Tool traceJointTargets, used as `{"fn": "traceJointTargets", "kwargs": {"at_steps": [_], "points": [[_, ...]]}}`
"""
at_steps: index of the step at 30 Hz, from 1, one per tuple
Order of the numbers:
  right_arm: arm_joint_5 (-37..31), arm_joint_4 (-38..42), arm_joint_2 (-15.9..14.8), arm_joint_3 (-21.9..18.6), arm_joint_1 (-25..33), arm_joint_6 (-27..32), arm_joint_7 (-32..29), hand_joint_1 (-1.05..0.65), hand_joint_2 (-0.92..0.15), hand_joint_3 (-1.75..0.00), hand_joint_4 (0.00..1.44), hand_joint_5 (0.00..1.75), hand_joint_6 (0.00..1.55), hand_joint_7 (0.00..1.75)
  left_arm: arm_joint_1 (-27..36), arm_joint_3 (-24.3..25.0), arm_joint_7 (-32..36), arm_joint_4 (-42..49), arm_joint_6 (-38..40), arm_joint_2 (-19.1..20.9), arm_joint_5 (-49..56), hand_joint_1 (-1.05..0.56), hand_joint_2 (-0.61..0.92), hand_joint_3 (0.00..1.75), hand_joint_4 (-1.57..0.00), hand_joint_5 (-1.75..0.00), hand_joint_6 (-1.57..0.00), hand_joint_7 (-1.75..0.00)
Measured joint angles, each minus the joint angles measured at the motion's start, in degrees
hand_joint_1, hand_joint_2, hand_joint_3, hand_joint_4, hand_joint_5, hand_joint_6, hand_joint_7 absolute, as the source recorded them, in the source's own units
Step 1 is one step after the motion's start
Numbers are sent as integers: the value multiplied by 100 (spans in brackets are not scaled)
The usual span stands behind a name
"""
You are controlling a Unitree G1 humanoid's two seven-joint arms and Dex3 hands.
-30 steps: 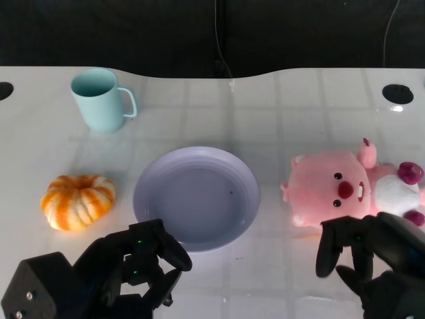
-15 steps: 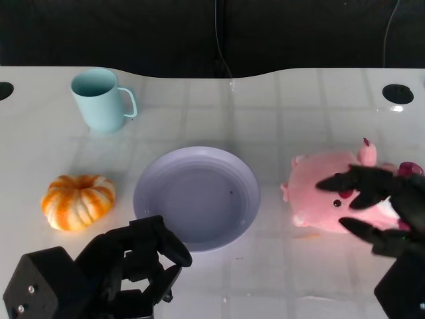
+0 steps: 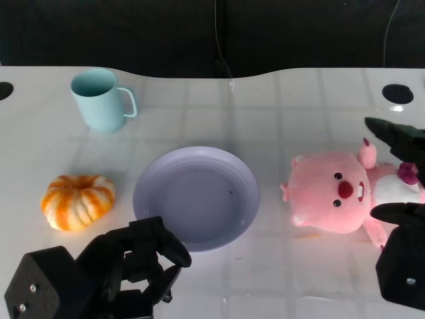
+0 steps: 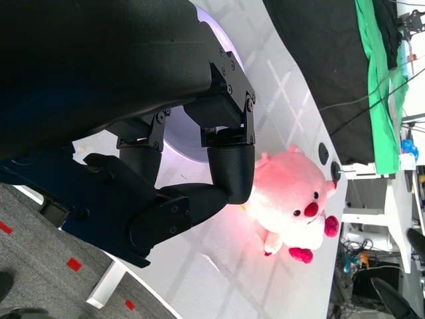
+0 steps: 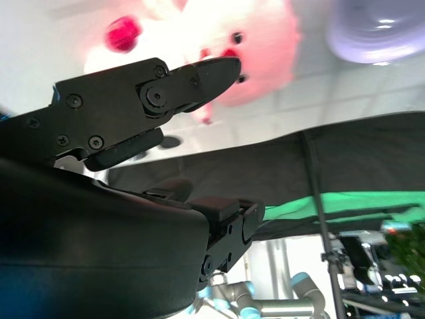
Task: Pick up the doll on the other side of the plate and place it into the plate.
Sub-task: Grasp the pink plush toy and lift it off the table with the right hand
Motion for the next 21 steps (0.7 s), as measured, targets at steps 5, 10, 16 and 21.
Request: {"fn": "traceJointTargets", "kwargs": {"at_steps": [5, 10, 16, 21], "points": [[-834, 5, -322, 278, -290, 236, 813, -67, -86, 0, 0, 34, 15, 2, -5, 2, 0, 8, -1, 2, 4, -28, 69, 86, -60, -175, -66, -136], [-1212, 389, -383, 560, -629, 337, 1301, -70, -83, 0, 2, 36, 18, 3, -5, 1, 4, 16, -6, 3, 23, -30, 69, 84, -61, -175, -67, -136], [-1322, 1159, -330, 844, -999, 333, 1299, -70, -84, -1, 0, 36, 17, 1, 3, 0, 4, 19, -19, 2, 23, -30, 69, 84, -62, -175, -67, -136], [-1320, 1871, -205, 1070, -1252, 321, 1106, -71, -86, -1, 0, 31, 16, 1, 11, -1, 13, 14, -37, 2, 28, -30, 70, 83, -62, -175, -68, -136]]}}
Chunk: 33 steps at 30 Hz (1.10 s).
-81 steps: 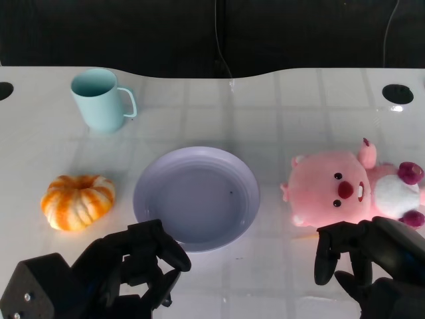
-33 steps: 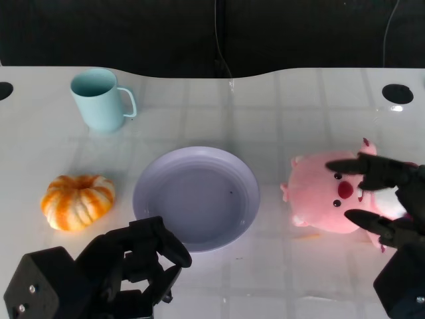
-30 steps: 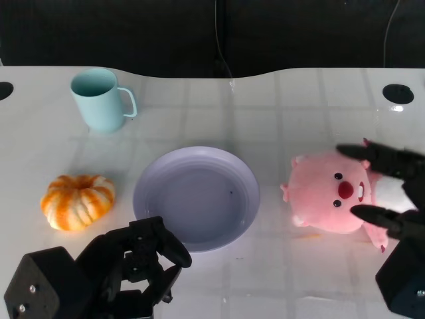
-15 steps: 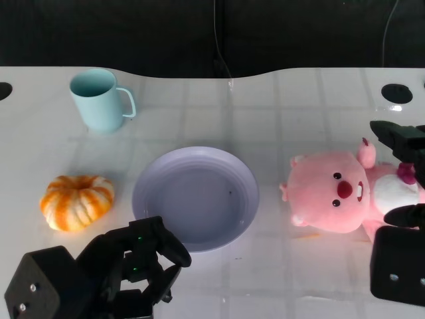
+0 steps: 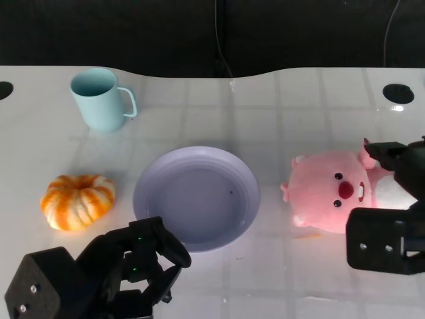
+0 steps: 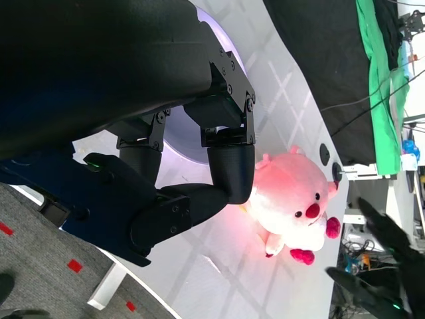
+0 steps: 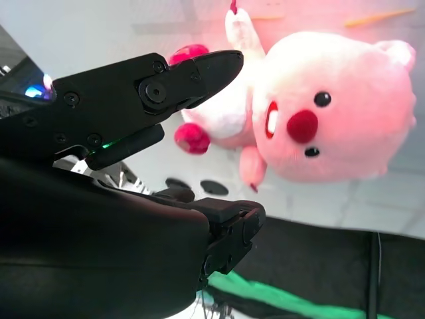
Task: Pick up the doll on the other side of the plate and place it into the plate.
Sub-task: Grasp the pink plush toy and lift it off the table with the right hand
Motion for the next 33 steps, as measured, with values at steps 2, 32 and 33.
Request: {"fn": "traceJointTargets", "kwargs": {"at_steps": [2, 32, 33], "points": [[3, 274, 45, 82, -106, -16, -96, -71, -87, -1, 0, 31, 17, 1, 6, 0, 15, -2, 0, 2, 5, -30, 70, 83, -62, -175, -68, -136], [1232, 4802, 866, 891, -1970, -500, -1993, -77, -92, -1, 20, 16, 28, 2, 72, 29, 20, -71, -38, 50, 26, -29, 73, 79, -58, -174, -68, -134], [1238, 4962, 897, 929, -2042, -522, -2075, -75, -92, -1, 23, 15, 30, 2, 73, 31, 20, -70, -54, 50, 14, -28, 73, 79, -58, -174, -68, -134]]}}
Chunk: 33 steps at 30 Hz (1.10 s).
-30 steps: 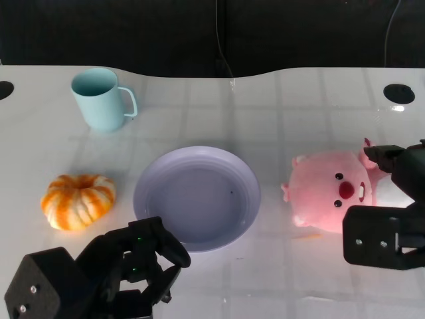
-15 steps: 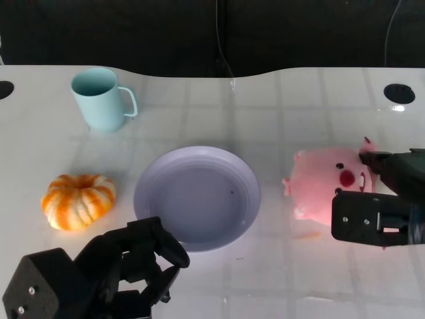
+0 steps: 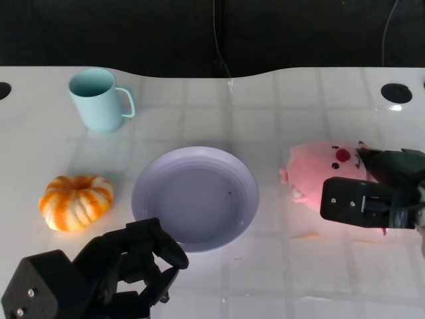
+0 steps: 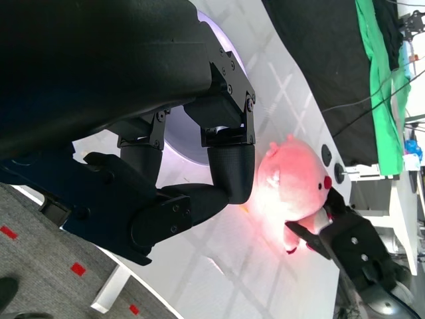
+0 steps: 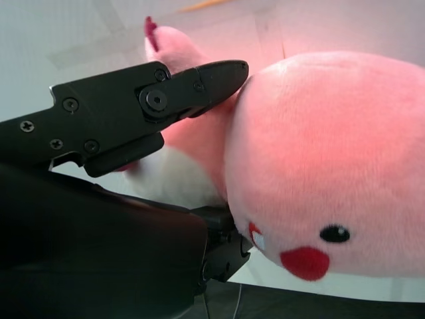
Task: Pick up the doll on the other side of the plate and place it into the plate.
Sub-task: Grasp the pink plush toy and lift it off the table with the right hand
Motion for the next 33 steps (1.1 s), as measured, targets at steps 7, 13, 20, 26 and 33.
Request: {"fn": "traceJointTargets", "kwargs": {"at_steps": [7, 13, 20, 26, 33], "points": [[-7, 1385, 233, 361, -588, -541, -1139, -30, -91, -3, 96, 16, 99, 7, 5, -9, 1, -2, -42, 0, 5, -29, 71, 80, -61, -175, -69, -134], [-208, 2288, 284, 876, -932, -960, -2139, -32, -92, -25, 86, 83, 109, 3, 5, -16, 3, -34, -19, -4, 22, -29, 70, 81, -60, -175, -69, -134], [-208, 2768, 311, 1073, -1056, -1154, -2793, -32, -92, -27, 75, 145, 107, 48, 4, -14, 3, -39, -63, -8, 29, -29, 69, 83, -59, -174, -70, -133], [44, 2659, 248, 928, -923, -1463, -3383, -29, -92, -15, 77, 172, 79, 122, 0, -19, 3, -39, -59, -10, 46, -29, 68, 86, -61, -175, -71, -134], [349, 2306, 126, 536, -813, -1815, -3949, -19, -91, -8, 90, 175, 70, 172, -29, -23, 3, -39, -33, -14, 46, -27, 67, 90, -60, -174, -69, -135]]}}
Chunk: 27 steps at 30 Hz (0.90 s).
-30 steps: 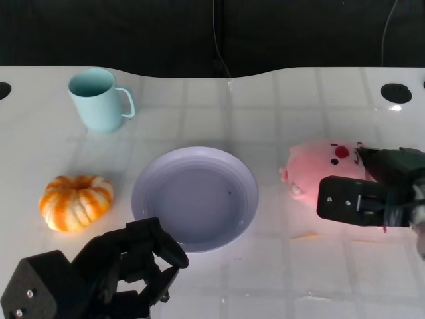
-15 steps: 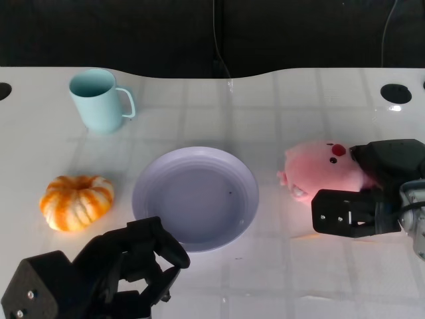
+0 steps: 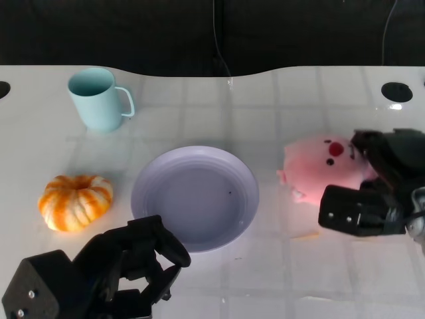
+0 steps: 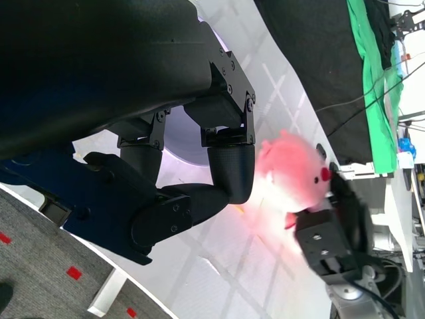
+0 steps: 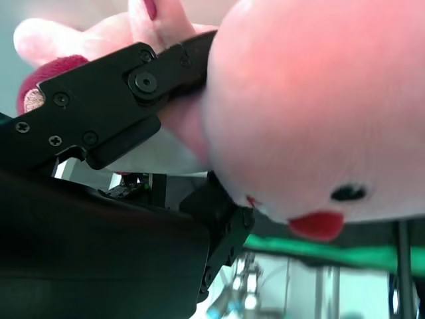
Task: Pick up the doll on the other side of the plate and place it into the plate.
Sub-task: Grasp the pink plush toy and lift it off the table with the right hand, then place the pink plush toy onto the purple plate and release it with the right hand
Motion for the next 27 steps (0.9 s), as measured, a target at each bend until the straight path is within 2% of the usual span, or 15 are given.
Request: {"fn": "traceJointTargets", "kwargs": {"at_steps": [5, 6, 7, 8, 9, 11, 14, 19, 22, 27], "points": [[151, -449, -107, -258, -77, -112, 8, -22, -88, -10, 90, 175, 72, 174, -12, 1, -1, 10, 19, 0, -1, -26, 66, 91, -59, -175, -67, -138], [173, -570, -111, -309, -88, -99, 65, -22, -86, -17, 88, 175, 74, 169, -15, 1, 0, 11, 19, 0, 0, -26, 67, 91, -59, -175, -68, -138], [195, -712, -114, -353, -95, -75, 133, -22, -68, -53, 88, 175, 76, 166, -17, 1, 0, 16, 19, 0, 0, -26, 67, 91, -59, -175, -68, -138], [207, -864, -116, -391, -102, -35, 212, -22, -57, -75, 88, 175, 76, 166, -22, 0, 0, 24, 17, -1, 2, -26, 67, 91, -59, -175, -68, -138], [216, -1001, -117, -416, -108, 9, 283, -21, -48, -92, 89, 175, 75, 169, -24, -1, 0, 34, 17, -1, 2, -25, 67, 92, -59, -175, -68, -138], [224, -1293, -117, -445, -110, 102, 430, -19, -41, -105, 92, 175, 76, 173, -26, -3, 0, 44, 17, -2, 3, -25, 67, 92, -60, -175, -68, -138], [230, -1726, -108, -484, -109, 246, 671, -22, -39, -113, 93, 175, 75, 174, -27, -8, 0, 44, 23, -8, 3, -25, 67, 92, -60, -175, -68, -138], [322, -2294, 2, -552, -161, 252, 1084, -22, -38, -116, 95, 175, 76, 175, -27, -16, 1, 46, 28, -12, 14, -26, 67, 91, -60, -175, -67, -138], [393, -2542, 163, -556, -267, 253, 1443, -22, -35, -122, 95, 175, 78, 175, -30, -23, 1, 48, 29, -36, 14, -25, 67, 91, -61, -175, -67, -138], [452, -2713, 509, -526, -575, 247, 1827, -23, -38, -123, 96, 175, 78, 175, -39, -45, 1, 66, 29, -86, 14, -25, 66, 91, -62, -175, -67, -138]]}}
